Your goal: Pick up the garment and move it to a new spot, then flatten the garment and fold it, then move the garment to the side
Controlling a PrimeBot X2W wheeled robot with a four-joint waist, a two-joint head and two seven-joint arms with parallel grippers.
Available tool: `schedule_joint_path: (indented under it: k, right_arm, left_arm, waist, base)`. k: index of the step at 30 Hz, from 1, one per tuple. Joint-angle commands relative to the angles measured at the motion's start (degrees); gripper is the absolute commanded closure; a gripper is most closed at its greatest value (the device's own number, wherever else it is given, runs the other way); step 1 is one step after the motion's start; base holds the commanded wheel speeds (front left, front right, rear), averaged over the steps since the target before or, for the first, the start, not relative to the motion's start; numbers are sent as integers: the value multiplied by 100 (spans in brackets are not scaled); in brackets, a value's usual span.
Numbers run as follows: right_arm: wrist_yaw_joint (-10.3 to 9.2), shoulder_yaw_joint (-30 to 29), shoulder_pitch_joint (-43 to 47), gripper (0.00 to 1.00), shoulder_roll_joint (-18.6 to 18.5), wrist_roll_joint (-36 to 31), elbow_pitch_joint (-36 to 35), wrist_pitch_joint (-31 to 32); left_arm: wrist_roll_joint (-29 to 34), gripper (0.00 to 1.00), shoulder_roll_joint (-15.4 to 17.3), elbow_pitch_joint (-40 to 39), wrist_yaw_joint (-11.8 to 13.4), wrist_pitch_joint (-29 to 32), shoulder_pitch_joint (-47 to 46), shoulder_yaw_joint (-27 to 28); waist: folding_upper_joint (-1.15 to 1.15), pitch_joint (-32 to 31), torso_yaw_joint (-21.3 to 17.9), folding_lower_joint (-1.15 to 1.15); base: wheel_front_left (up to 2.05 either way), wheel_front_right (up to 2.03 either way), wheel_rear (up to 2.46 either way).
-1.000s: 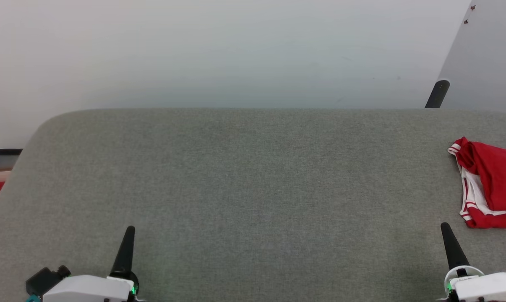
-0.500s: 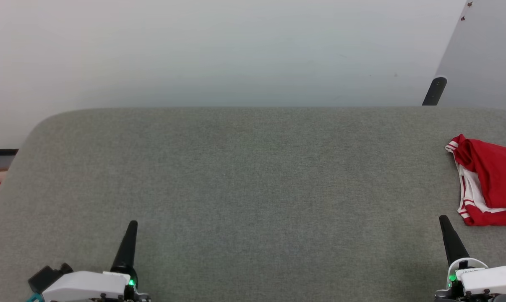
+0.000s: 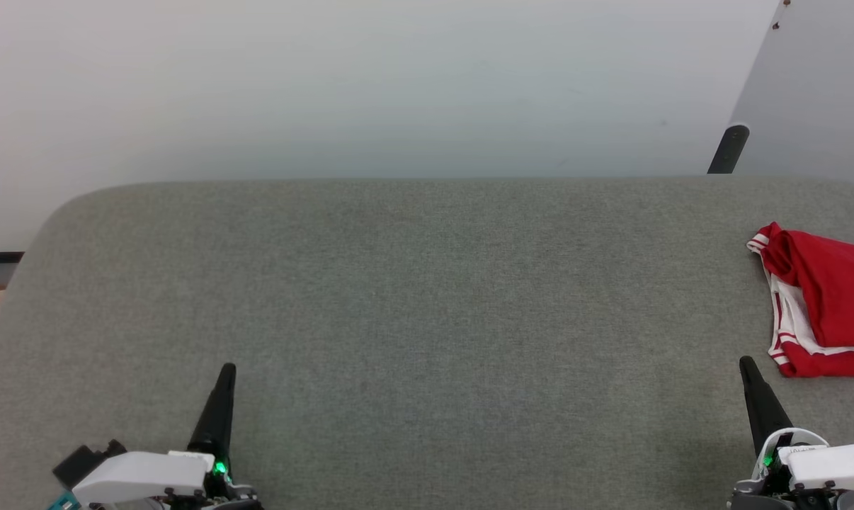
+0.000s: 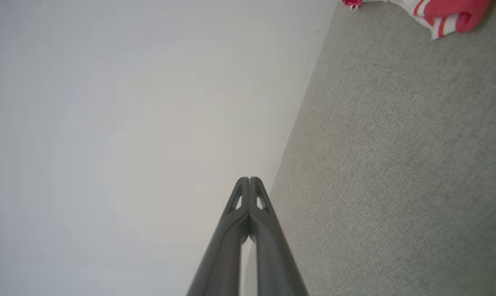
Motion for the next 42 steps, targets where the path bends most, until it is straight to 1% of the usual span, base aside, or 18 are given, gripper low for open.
schedule_joint_path:
  k: [1,23,42]
  right_arm:
    - [1,-11,-108,100,14,180,12,31]
    - [0,-21,-271,100,22,1065,127,210]
    - [0,-19,-229,100,22,1048,123,211]
  left_arm:
    - [-129,100,-17,-24,8,43,-84,28]
    - [-811,100,-149,-13,9,266,-188,116]
    - [-801,100,-142,-14,9,260,-182,110]
  waist:
    - [0,6,-9,0]
    - [0,62,-87,0]
    - [0,63,-87,0]
  base:
    - [0,0,0]
    - [0,0,0]
    - [0,0,0]
